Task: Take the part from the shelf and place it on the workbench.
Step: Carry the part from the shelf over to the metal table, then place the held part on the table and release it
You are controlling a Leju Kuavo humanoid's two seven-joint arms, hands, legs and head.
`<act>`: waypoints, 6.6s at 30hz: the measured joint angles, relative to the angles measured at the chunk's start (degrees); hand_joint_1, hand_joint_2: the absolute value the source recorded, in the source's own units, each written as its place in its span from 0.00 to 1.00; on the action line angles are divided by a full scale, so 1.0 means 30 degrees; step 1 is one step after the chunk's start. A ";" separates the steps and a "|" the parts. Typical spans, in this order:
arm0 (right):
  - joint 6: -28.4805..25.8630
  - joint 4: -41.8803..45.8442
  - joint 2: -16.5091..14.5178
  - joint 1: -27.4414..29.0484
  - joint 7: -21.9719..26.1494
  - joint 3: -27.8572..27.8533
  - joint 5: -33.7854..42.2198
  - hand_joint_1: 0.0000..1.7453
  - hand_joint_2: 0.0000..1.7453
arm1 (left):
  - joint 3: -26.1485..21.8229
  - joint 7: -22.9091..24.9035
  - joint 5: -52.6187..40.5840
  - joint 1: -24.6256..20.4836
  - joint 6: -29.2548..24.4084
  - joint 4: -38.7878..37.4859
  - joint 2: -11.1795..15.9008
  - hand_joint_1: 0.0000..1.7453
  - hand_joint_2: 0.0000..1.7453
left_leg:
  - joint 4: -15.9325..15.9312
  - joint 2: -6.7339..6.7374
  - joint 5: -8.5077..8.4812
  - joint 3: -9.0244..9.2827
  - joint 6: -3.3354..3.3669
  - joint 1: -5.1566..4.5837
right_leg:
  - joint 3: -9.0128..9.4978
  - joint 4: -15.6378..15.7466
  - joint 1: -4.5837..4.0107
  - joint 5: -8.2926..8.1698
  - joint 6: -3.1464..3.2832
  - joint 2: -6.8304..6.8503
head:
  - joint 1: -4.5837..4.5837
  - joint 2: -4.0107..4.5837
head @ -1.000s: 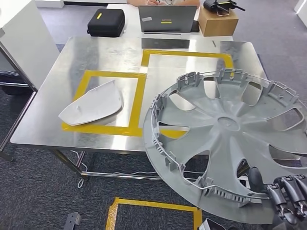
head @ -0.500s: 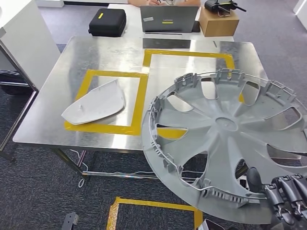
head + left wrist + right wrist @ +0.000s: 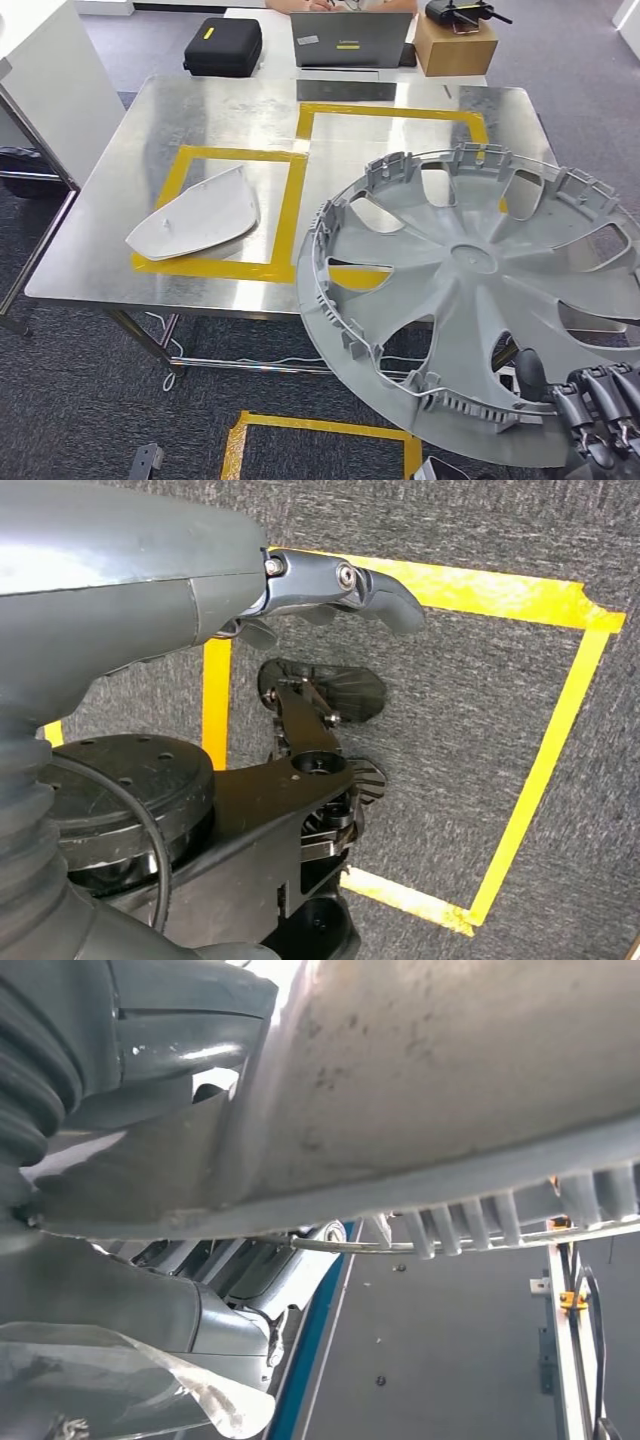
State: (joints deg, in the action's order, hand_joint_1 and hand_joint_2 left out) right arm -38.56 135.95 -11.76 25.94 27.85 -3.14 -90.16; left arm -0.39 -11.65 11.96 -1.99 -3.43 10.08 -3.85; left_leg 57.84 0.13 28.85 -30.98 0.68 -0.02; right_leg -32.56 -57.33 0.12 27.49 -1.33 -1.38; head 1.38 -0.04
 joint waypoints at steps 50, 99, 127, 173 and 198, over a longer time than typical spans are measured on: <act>0.0000 -0.0124 0.0022 0.0078 -0.0619 -0.0029 -0.0007 1.00 1.00 | 0.0022 0.0233 -0.0080 -0.0007 0.0175 0.0000 -0.0138 0.00 1.00 | 0.1492 0.0296 0.0945 -0.0667 -0.0575 0.0310 | 0.0248 -0.0194 0.0426 0.0444 0.0027 0.0521 | 0.0024 0.0000; 0.0000 -0.0676 0.0007 0.0116 0.0184 -0.0475 0.0009 1.00 1.00 | 0.0058 0.1419 -0.0765 -0.0012 -0.0060 0.0000 -0.0131 0.00 1.00 | -0.1002 -0.0109 -0.0824 0.0078 0.0671 0.0104 | -0.1626 -0.3416 0.0298 0.2054 -0.0615 0.0241 | 0.0140 0.0000; 0.0000 -0.0862 0.0009 0.0154 0.0175 -0.0634 -0.0004 1.00 1.00 | 0.0056 0.1610 -0.0871 -0.0008 -0.0271 0.0000 -0.0055 0.00 1.00 | 0.0027 -0.0070 -0.0381 -0.0582 0.0561 -0.0049 | -0.0063 -0.1244 0.0198 0.1557 -0.0376 0.0264 | -0.0011 0.0000; 0.0000 -0.0980 0.0015 0.0387 0.0295 -0.0750 0.0016 1.00 1.00 | 0.0022 0.1559 -0.0652 -0.0010 -0.0342 0.0000 -0.0313 0.00 1.00 | 0.0252 -0.0047 0.0230 -0.0108 0.0215 -0.0108 | 0.0063 -0.0363 0.0199 0.0437 -0.0393 0.0495 | -0.0075 -0.0002; 0.0000 -0.7225 0.2418 -0.0213 -0.9830 0.0949 0.0035 1.00 1.00 | -0.0905 0.1289 -0.1816 -0.0049 -0.0102 0.0000 0.0015 0.00 1.00 | 0.0414 -0.0131 -0.0314 -0.0863 0.0000 -0.0003 | 0.0937 0.0154 0.0388 0.0927 -0.0484 0.0436 | -0.0219 0.0000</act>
State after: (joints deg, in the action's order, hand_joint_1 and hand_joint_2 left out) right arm -38.56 114.28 -4.50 25.30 -1.64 -0.30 -90.06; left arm -3.11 -7.78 6.51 -2.14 -3.74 10.08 -3.80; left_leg 59.08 -0.26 27.91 -33.57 0.68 -0.02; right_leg -29.75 -56.87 1.29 30.27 -2.78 -0.08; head 0.73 -0.04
